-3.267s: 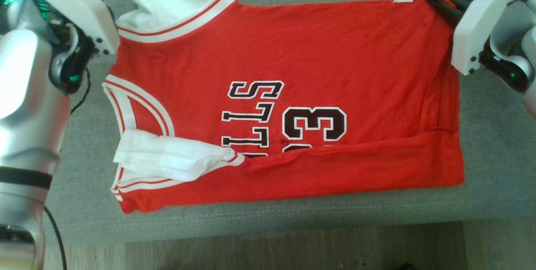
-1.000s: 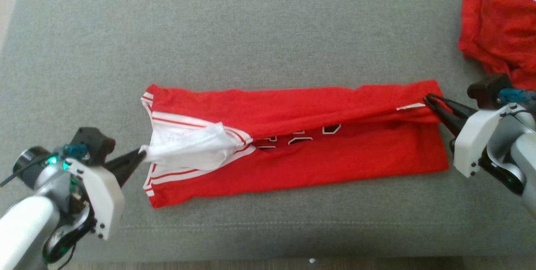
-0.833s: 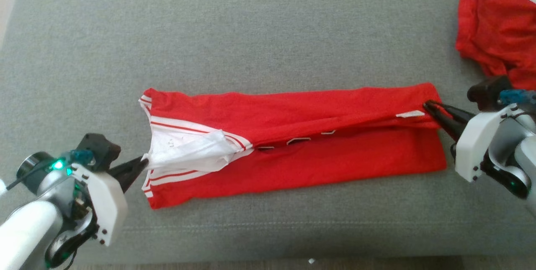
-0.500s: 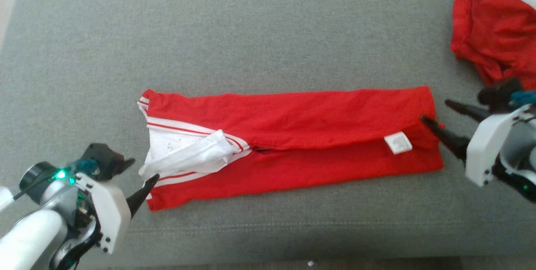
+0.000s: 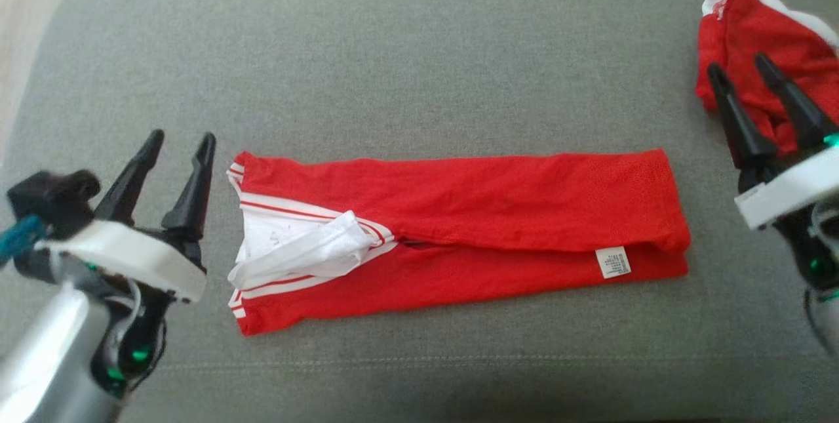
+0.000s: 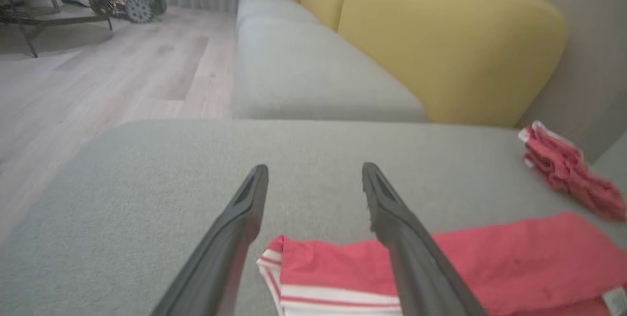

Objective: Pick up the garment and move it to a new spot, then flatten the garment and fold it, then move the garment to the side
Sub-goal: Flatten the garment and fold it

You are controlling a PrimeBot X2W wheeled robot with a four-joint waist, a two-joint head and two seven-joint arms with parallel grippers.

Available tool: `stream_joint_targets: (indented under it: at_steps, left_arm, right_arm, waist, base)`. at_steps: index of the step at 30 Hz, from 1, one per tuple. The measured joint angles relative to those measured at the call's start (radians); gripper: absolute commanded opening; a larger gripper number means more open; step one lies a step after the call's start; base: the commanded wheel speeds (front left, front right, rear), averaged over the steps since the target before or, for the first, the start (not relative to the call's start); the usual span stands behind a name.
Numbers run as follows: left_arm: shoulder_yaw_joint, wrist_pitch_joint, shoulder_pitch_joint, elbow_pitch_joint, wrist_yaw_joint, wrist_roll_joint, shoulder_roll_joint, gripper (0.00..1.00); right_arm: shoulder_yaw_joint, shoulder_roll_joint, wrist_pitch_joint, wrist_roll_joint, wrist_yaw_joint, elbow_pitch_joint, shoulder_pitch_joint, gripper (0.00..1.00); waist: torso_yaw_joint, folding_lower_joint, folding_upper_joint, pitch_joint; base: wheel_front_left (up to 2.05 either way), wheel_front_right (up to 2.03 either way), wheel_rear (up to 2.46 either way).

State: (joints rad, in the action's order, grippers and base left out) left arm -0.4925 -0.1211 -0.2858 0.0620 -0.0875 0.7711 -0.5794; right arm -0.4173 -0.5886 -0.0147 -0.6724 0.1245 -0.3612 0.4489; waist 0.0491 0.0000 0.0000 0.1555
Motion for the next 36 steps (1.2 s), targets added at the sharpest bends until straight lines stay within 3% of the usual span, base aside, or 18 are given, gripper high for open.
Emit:
stream_joint_targets:
  at_steps: [4,8,11,17,21,25,31,36]
  left_arm:
    - [0.061,-0.111,0.047,-0.002,-0.045,0.008,0.084,1.00]
    - [0.125,-0.127,0.105,-0.011,-0.043,-0.004,0.192,1.00]
    - [0.215,-0.128,0.136,-0.038,-0.012,-0.085,0.276,1.00]
    - [0.323,-0.128,0.220,-0.038,0.089,-0.273,0.431,1.00]
    - [0.374,-0.128,0.263,-0.012,0.145,-0.419,0.472,1.00]
    - [0.434,-0.128,0.271,0.009,0.186,-0.460,0.515,1.00]
    - [0.462,-0.128,0.269,0.014,0.203,-0.481,0.526,1.00]
    - [0.464,-0.128,0.253,0.025,0.211,-0.498,0.532,1.00]
  right_arm:
    - [0.121,0.110,0.076,0.091,0.000,0.038,-0.084,1.00]
    - [0.209,0.222,0.125,0.191,0.000,0.086,-0.163,1.00]
    - [0.257,0.282,0.150,0.260,0.000,0.114,-0.213,1.00]
    - [0.313,0.370,0.177,0.381,0.000,0.127,-0.293,1.00]
    - [0.319,0.416,0.180,0.450,0.000,0.126,-0.323,1.00]
    - [0.332,0.440,0.180,0.479,0.000,0.124,-0.326,1.00]
    - [0.352,0.453,0.170,0.483,0.000,0.119,-0.326,1.00]
    - [0.407,0.486,0.104,0.467,0.000,0.036,-0.324,1.00]
  waist:
    - [0.000,0.0000,0.0000,-0.016]
    - [-0.001,0.0000,0.0000,-0.022]
    - [0.000,0.0000,0.0000,-0.025]
    - [-0.004,0.0000,0.0000,-0.035]
    - [-0.010,0.0000,0.0000,-0.038]
    - [-0.007,0.0000,0.0000,-0.037]
    - [-0.001,0.0000,0.0000,-0.028]
    - [0.007,0.0000,0.0000,-0.008]
  base:
    - [0.00,0.00,0.00]
    - [0.00,0.00,0.00]
    - [0.00,0.00,0.00]
    - [0.00,0.00,0.00]
    - [0.00,0.00,0.00]
    - [0.00,0.00,0.00]
    - [0.00,0.00,0.00]
    - [0.00,0.00,0.00]
